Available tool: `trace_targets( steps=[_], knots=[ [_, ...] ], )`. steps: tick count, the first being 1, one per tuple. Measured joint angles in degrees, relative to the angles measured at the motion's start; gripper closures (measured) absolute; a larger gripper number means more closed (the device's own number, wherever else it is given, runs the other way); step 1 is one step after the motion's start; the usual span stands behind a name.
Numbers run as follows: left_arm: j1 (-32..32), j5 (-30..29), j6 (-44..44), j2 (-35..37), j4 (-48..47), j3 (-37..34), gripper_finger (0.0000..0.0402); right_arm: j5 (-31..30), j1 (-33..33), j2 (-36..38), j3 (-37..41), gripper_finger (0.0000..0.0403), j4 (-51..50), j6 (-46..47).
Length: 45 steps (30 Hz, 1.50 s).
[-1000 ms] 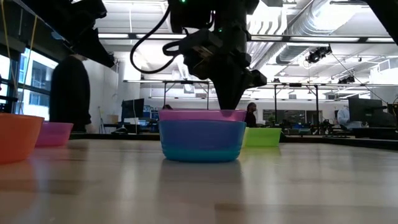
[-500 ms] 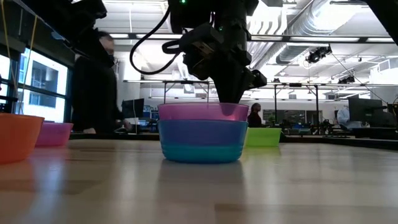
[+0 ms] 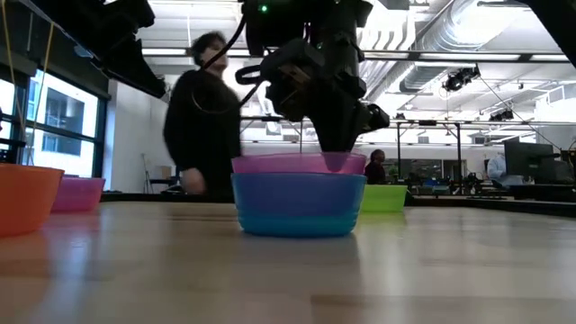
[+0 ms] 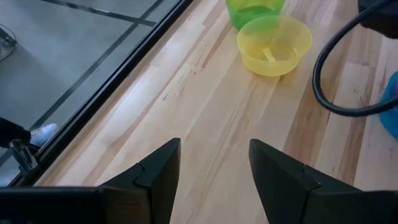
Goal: Nest bowls inside each other
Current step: Stack the purple bowl on the blue bowl, then stack the green bowl on the purple bowl
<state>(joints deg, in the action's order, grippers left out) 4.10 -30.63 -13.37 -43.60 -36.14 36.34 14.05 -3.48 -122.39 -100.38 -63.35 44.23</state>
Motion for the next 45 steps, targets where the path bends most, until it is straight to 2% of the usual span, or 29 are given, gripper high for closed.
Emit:
trace_targets(
  steps=[17, 31, 42, 45],
  knots=[
    [0.0, 0.0, 0.0, 0.0, 0.1, 0.0, 0.0220, 0.8, -0.8, -1.3, 0.0, 0.0400, 1.2, 0.4],
    [0.0, 0.0, 0.5, 0.0, 0.1, 0.0, 0.0220, 0.8, -0.8, -0.8, -0.6, 0.0295, 0.0, 0.7],
    [0.0, -0.1, 0.5, 0.0, 0.4, 0.0, 0.0220, -5.8, -0.8, 0.1, -5.8, 0.0289, -3.6, -1.0],
    [0.0, -0.1, 0.2, 0.0, 0.4, 0.0, 0.0220, -11.3, -0.8, 0.1, -7.0, 0.0289, -4.8, -1.6]
  ],
)
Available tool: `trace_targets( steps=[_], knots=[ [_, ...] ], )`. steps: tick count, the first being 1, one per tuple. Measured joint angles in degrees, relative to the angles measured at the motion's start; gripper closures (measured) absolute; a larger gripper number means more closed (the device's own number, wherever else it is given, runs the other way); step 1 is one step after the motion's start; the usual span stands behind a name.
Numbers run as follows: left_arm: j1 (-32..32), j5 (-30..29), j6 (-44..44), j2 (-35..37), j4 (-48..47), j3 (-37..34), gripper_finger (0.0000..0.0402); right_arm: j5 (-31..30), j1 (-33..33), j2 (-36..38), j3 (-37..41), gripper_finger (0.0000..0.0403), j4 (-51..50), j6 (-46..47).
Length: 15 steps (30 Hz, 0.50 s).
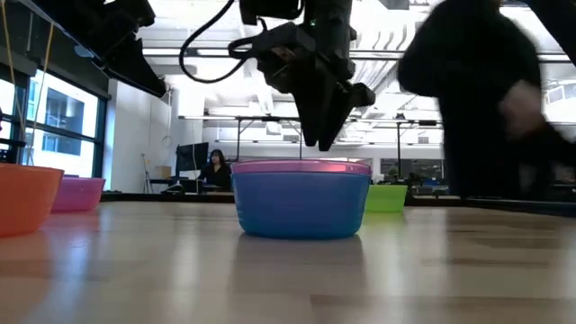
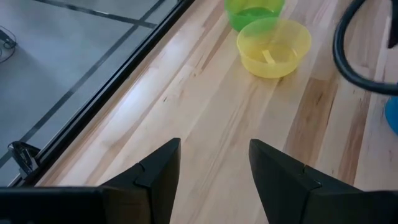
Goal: Nest bowls inside each other
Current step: Stack the green bowl on the purple bowl
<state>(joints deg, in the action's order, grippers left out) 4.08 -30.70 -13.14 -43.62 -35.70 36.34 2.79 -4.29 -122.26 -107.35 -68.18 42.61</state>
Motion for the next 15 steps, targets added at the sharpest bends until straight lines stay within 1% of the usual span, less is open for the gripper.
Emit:
trace_targets(
  steps=[3, 9, 15],
  knots=[
    [0.0, 0.0, -0.2, 0.0, 0.0, 0.0, 0.0220, -5.3, 0.4, 0.0, -0.3, 0.0289, -3.2, 0.4],
    [0.0, 0.0, -0.2, 0.0, 1.1, 0.0, 0.0220, -13.7, 2.8, 0.2, -0.3, 0.0289, -9.1, 0.0],
    [0.0, 0.0, 0.3, 0.0, 4.2, 0.0, 0.0220, -23.4, 4.9, 3.5, -0.3, 0.0289, -8.8, -2.6]
  ],
)
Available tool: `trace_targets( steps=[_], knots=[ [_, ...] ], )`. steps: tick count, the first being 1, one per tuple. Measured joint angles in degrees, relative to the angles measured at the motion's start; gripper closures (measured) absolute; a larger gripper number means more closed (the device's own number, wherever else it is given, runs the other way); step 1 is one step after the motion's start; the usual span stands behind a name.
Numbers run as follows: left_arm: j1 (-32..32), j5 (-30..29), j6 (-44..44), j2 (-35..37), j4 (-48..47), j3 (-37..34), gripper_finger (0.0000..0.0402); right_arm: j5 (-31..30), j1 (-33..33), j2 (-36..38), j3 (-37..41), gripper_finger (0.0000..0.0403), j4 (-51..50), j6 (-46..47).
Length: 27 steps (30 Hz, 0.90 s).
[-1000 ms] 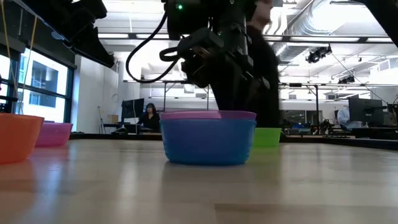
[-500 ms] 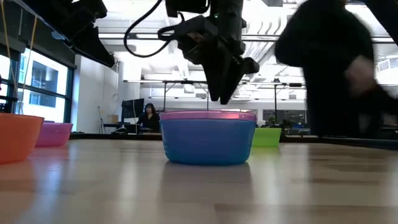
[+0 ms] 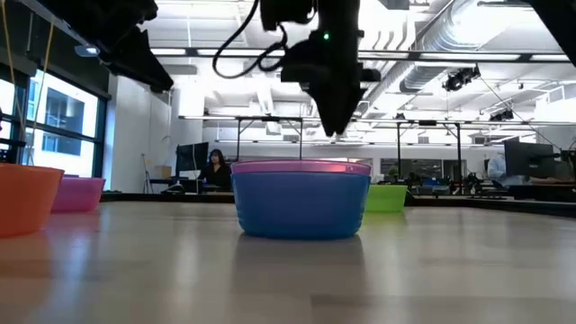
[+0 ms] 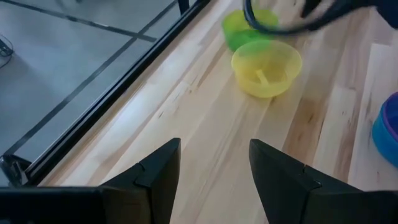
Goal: Nest bowls inside each other
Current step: Stack the green bowl on the purple bowl
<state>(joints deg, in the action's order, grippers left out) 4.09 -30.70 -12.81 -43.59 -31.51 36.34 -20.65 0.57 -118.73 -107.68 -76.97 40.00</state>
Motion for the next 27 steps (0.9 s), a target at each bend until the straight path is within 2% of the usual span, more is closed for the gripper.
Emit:
trace_targets(
  steps=[6, 9, 22, 27],
  knots=[
    [0.0, 0.0, -0.1, 0.0, 0.9, 0.0, 0.0220, -4.3, 4.3, 4.1, 0.1, 0.0289, -0.7, -3.2],
    [0.0, 0.0, -0.1, 0.0, 1.9, 0.0, 0.0220, -4.3, 7.3, 5.8, 0.1, 0.0289, -0.7, -5.4],
    [0.0, 0.4, -1.6, 0.0, 2.2, 0.0, 0.0220, 8.6, 24.8, 7.5, 0.2, 0.0289, -2.1, -14.6],
    [0.0, 0.5, -2.0, 0.0, 2.2, 0.0, 0.0220, 9.7, 29.7, 7.5, 0.5, 0.0289, -4.9, -23.0]
  ],
)
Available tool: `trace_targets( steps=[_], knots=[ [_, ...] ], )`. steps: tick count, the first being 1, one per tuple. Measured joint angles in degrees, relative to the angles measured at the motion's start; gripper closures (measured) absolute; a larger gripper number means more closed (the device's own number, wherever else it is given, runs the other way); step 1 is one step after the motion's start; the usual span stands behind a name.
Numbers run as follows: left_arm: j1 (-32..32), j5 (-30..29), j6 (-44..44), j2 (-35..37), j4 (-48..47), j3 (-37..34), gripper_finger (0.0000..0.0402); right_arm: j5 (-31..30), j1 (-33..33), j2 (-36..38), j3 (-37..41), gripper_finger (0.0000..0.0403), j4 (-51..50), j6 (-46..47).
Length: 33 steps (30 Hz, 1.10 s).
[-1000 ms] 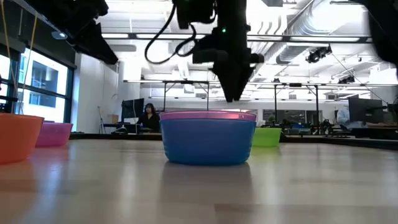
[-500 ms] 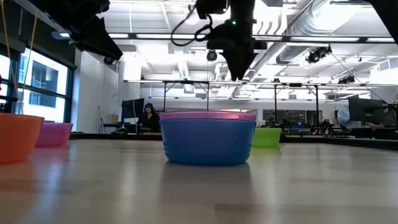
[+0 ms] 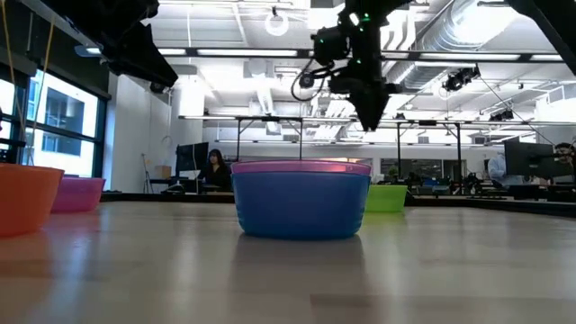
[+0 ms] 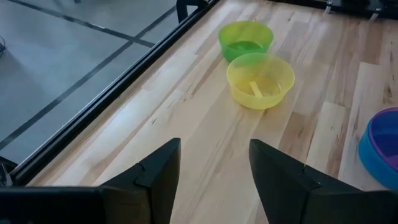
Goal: Nest bowls inside each other
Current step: Stack the green bowl on the purple bowl
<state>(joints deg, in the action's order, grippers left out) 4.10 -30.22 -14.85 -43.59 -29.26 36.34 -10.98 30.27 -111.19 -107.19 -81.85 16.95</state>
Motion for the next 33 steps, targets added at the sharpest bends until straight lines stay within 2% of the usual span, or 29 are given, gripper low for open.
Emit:
trace_targets(
  steps=[8, 16, 25, 33],
  knots=[
    [0.0, 0.0, -1.0, 0.0, 0.0, 0.0, 0.0220, 0.4, 2.5, 0.0, 10.1, 0.0289, 0.2, -15.5],
    [0.0, -0.3, -4.2, 0.0, 0.1, 0.0, 0.0220, 2.5, 2.5, 0.0, 19.3, 0.0289, 11.6, -24.7],
    [0.0, -0.5, -8.2, 0.0, 1.9, 0.0, 0.0220, 2.9, 6.3, 0.0, 20.4, 0.0289, 17.4, -28.1],
    [0.0, -1.2, -8.6, 0.0, 4.1, 0.0, 0.0220, 9.4, 9.6, 0.0, 20.4, 0.0289, 19.2, -30.2]
  ],
)
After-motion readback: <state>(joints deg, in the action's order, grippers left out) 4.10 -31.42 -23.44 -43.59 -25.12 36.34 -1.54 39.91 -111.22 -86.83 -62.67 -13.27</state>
